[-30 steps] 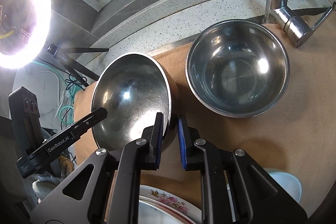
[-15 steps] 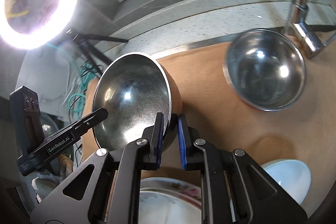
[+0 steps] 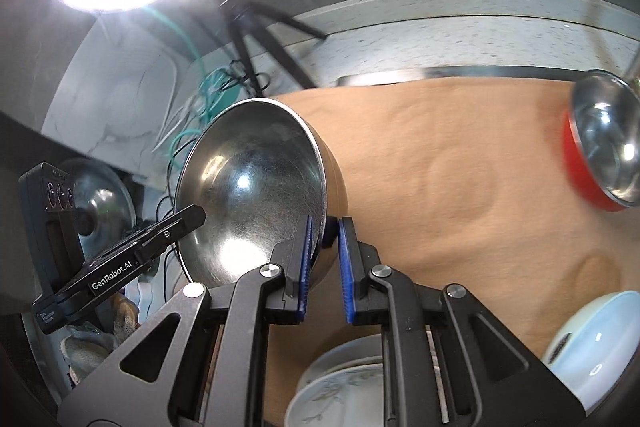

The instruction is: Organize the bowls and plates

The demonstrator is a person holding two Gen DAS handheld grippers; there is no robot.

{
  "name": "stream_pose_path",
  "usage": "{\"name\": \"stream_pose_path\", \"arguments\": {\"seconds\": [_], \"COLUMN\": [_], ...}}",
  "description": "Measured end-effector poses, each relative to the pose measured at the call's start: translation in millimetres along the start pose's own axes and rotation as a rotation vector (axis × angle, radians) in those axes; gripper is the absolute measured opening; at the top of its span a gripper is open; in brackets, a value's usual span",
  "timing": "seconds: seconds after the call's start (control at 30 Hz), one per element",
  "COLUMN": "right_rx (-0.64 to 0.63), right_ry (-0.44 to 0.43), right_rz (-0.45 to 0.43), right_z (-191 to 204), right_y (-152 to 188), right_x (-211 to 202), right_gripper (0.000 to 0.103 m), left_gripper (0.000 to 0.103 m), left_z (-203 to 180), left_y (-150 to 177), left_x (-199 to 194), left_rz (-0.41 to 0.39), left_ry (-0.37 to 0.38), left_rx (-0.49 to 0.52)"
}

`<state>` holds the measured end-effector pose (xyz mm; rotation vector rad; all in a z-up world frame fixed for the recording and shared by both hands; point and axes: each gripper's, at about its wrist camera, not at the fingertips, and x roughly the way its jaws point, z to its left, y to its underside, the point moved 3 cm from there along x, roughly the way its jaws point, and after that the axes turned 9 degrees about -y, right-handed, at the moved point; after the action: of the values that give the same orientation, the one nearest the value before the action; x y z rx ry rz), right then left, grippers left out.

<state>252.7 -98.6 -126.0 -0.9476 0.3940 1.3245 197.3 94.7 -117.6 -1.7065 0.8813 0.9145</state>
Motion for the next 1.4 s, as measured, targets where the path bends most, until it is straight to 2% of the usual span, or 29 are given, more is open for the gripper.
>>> {"name": "stream_pose_path", "arguments": {"seconds": [0.3,0.67,1.4], "right_rx": [-0.049,-0.079,-0.077], "right_ry": [-0.012,-0.01,0.01], "right_rz": [0.058,0.109,0.157], "right_z": [32,54,52], "right_y": [12,18,24], "right_x": [29,55,70], "right_gripper": [0.013,0.013,0.013], "left_gripper": [0.012,0.012,0.013], "left_z": [39,67,71], "left_y": [13,23,32], "left_x": [-9,-10,-1], "left_rz": [-0.007,-0.004,0.021], "left_ry": [-0.033,-0.061,-0.091], "left_rx": [-0.055,-0.097,-0.087]}}
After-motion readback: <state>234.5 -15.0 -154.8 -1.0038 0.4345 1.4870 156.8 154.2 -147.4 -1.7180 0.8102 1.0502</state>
